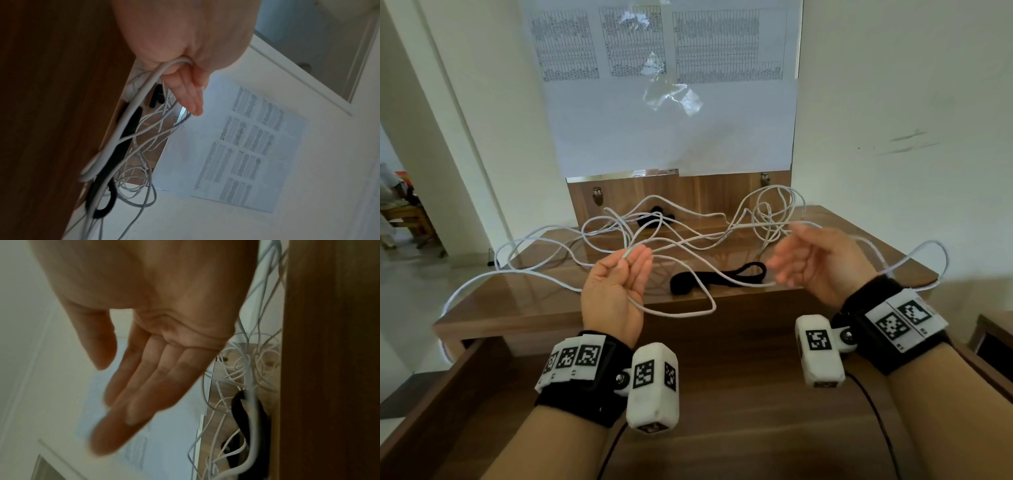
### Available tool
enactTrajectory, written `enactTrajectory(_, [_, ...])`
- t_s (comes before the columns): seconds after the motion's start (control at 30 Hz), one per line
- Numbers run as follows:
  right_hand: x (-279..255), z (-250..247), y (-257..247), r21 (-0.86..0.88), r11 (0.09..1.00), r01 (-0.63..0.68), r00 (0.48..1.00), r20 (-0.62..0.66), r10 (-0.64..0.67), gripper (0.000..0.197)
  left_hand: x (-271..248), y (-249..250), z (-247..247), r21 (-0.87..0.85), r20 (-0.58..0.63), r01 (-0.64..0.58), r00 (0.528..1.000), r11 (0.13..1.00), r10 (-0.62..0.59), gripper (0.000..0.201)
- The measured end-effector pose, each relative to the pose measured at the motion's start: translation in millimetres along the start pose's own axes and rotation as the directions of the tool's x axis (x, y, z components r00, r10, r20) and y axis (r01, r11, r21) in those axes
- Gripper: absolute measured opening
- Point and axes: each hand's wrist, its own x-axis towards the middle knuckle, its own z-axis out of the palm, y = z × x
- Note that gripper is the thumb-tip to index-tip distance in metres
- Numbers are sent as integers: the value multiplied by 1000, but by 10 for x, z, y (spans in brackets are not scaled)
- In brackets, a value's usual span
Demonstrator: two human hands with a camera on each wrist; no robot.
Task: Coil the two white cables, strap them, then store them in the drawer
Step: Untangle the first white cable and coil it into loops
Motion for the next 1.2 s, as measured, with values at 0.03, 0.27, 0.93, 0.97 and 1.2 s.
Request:
enactTrajectory(0.03, [-10,-14,-10,-44,996,-83,996,36,85,45,16,10,-11,-26,-22,-10,1000,1000,10,29])
enactTrajectory(0.27, [35,-70,115,-337,803,-492,859,-336,386,56,88,44,-73,76,-88,-38,995,996,44,23])
enactTrajectory(0.93, [-17,448,317,-16,928,-373,860,369,352,36,-326,-70,252,632,372,-152,920,760,-125,17])
enactTrajectory(0.97, [-15,456,324,-45,926,-374,851,380,363,37,-337,-56,252,623,416,-187,901,760,-119,17])
enactTrajectory(1.2, [-25,452,419,-288,859,-423,790,348,505,44,-313,-19,265,311,552,3,814,950,-183,40])
